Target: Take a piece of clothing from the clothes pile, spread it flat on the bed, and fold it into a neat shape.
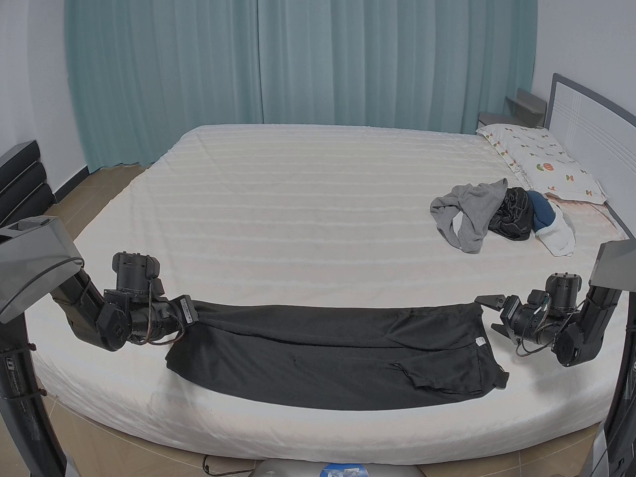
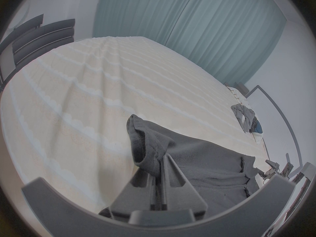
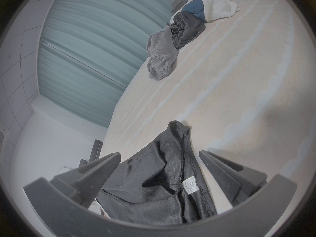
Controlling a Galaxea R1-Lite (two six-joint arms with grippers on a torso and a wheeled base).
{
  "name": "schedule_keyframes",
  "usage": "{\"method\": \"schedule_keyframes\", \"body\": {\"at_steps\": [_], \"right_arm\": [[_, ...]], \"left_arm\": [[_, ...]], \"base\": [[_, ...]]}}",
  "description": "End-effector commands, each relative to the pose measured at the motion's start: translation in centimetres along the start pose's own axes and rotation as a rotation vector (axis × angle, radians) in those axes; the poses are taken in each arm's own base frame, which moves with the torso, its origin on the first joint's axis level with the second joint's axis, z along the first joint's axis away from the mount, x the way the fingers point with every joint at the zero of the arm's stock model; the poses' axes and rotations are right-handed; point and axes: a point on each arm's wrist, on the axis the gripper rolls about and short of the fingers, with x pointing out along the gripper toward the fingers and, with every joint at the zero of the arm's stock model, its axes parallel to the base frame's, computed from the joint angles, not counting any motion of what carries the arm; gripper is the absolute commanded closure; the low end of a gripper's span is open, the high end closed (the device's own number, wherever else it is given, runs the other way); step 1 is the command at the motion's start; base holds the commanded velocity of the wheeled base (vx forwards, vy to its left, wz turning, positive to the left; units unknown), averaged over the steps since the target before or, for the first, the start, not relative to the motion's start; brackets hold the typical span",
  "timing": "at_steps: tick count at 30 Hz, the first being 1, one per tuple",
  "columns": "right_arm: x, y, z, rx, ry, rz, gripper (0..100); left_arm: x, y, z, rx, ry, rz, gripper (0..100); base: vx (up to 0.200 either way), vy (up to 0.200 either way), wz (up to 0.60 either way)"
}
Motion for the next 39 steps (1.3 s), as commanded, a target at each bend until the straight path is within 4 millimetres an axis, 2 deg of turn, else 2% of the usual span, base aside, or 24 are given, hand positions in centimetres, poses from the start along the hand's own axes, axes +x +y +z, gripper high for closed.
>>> {"method": "schedule_keyframes", "body": {"at_steps": [1, 5, 17, 20, 25, 33, 34, 39], "right_arm": [[-0.1, 0.1, 0.2, -0.001, -0.005, 0.005, 0], [-0.1, 0.1, 0.1, -0.001, -0.003, 0.005, 0], [-0.1, 0.2, 0.2, -0.002, -0.005, 0.007, 0], [-0.2, 0.2, 0.2, -0.001, -0.007, 0.007, 0], [-0.3, 0.2, 0.4, -0.001, -0.013, 0.009, 0], [-0.3, 0.3, 0.4, -0.001, -0.013, 0.009, 0], [-0.4, 0.3, 0.4, -0.002, -0.014, 0.010, 0], [-0.4, 0.3, 0.4, -0.001, -0.013, 0.009, 0]], "left_arm": [[0.3, 0.1, -0.2, -0.001, 0.009, 0.003, 100], [0.6, 0.2, -0.2, -0.002, 0.008, 0.002, 100], [1.1, -0.4, 0.6, -0.054, -0.021, -0.014, 100], [1.0, -0.8, 0.5, -0.055, -0.017, -0.020, 100], [0.9, -2.2, -0.1, -0.031, -0.001, -0.044, 100], [0.0, -4.4, 0.0, 0.001, 0.003, -0.031, 100], [-0.5, -5.4, 0.1, 0.016, 0.013, -0.043, 100], [-1.0, -7.6, 0.3, 0.045, 0.036, -0.047, 100]], "base": [[-0.200, 0.000, 0.00], [-0.200, 0.000, 0.00], [0.000, 0.000, 0.00], [0.000, -0.200, 0.00], [0.000, -0.200, 0.00], [0.000, -0.200, 0.00], [0.000, -0.200, 0.00], [0.000, -0.200, 0.00]]}}
